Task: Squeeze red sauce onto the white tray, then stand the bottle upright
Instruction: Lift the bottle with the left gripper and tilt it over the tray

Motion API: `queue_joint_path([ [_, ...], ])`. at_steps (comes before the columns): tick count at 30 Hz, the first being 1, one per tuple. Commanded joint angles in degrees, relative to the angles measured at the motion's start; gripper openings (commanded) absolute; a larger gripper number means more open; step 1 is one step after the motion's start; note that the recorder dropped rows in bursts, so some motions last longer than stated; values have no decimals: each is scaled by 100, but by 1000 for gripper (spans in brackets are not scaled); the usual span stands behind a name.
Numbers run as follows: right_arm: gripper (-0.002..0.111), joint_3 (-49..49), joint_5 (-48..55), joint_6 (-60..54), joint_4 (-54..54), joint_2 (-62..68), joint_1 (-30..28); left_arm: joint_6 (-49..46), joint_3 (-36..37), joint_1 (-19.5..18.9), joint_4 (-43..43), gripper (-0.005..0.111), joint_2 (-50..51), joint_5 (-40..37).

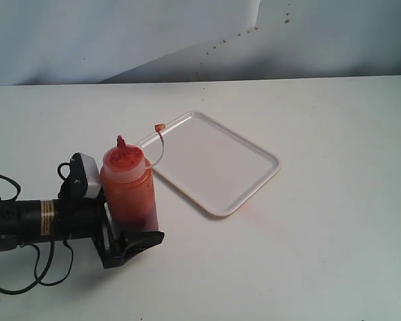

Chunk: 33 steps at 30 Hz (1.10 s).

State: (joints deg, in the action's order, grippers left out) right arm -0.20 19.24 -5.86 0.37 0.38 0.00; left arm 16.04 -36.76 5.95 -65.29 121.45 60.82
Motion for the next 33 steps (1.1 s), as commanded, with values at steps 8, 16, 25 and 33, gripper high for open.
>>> queue_joint_path([
  [8,0,20,-5,32,6,-38,10,360,-25,32,234,104,11,-323],
  [16,0,20,-5,32,6,-38,10,643,-25,32,234,100,11,-434],
  [25,0,20,-5,32,6,-38,10,632,-25,32,-65,31,11,-192],
  [33,0,20,-5,32,6,-38,10,577,-25,32,-127,1,11,-219],
])
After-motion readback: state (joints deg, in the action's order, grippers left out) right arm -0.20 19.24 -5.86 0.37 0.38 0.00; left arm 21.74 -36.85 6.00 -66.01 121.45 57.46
